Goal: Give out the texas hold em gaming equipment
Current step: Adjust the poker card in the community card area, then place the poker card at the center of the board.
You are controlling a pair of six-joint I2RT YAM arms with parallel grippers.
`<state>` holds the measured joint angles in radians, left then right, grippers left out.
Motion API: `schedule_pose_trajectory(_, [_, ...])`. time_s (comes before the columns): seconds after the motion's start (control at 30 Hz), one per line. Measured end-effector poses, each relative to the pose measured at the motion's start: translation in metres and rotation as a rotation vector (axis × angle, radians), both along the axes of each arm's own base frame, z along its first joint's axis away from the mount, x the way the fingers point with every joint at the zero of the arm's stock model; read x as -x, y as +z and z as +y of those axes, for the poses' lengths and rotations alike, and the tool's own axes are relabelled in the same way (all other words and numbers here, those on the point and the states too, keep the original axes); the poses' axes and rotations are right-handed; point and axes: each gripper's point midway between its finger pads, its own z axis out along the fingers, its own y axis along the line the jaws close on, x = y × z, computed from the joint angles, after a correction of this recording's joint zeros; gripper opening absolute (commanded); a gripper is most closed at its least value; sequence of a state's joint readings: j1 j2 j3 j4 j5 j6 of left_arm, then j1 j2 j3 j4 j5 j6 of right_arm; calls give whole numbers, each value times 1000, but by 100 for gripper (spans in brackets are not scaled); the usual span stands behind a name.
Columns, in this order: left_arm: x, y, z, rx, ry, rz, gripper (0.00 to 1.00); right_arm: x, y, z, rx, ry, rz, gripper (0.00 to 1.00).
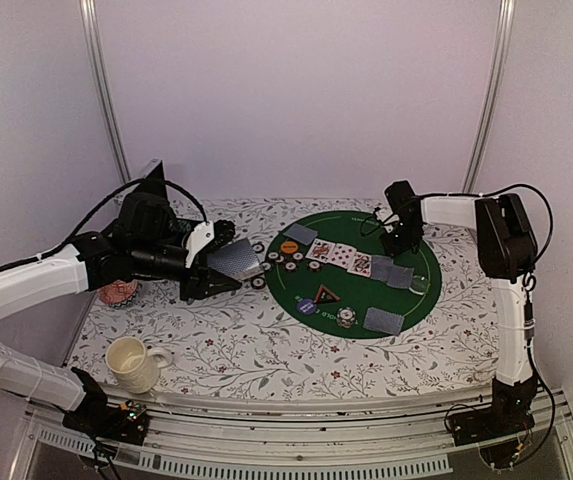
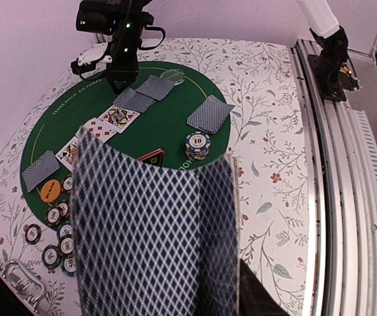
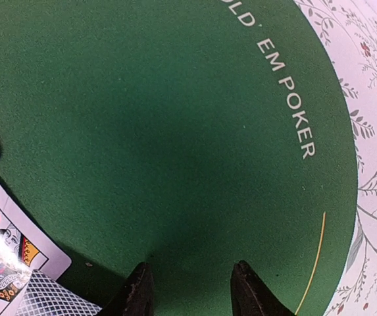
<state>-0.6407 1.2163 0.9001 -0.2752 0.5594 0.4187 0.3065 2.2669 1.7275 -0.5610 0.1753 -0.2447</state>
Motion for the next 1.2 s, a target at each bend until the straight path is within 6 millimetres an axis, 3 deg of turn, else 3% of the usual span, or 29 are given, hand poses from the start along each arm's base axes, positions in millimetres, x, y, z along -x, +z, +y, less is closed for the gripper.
schedule_pose_trajectory(0.13, [0, 0, 0, 0, 0, 0, 39, 2, 12, -3, 2, -10, -13, 56])
schedule_pose_trajectory(0.2, [0, -1, 0, -2, 0, 1, 39, 3, 30, -3, -12, -14, -42, 67])
schedule_pose_trajectory(0.33, [-1, -12, 2, -25, 6, 4, 39, 2, 104, 0, -82, -14, -186, 98])
schedule_pose_trajectory(0.47, [-2, -46, -4, -96, -13, 27, 33, 17, 198, 4, -186, 14, -377, 99])
schedule_pose_trajectory(0.57, [11, -81, -20, -168, -91, 63, 31, 35, 247, 5, -250, 38, -484, 99])
schedule_pose_trajectory(0.63, [26, -102, -29, -199, -152, 82, 30, 54, 266, 6, -296, 58, -524, 99])
schedule_pose_trajectory(0.73, [48, -132, -41, -250, -235, 117, 30, 70, 267, 10, -325, 84, -529, 99])
schedule_pose_trajectory(0.97, [75, -205, -54, -424, -336, 204, 29, 103, 231, 33, -344, 162, -436, 99])
schedule_pose_trajectory(1.1, [64, -208, -70, -439, -355, 166, 33, 110, 227, 44, -350, 194, -419, 99])
schedule_pose_trajectory(1.2, [56, -209, -80, -451, -361, 142, 48, 115, 234, 47, -354, 210, -433, 99])
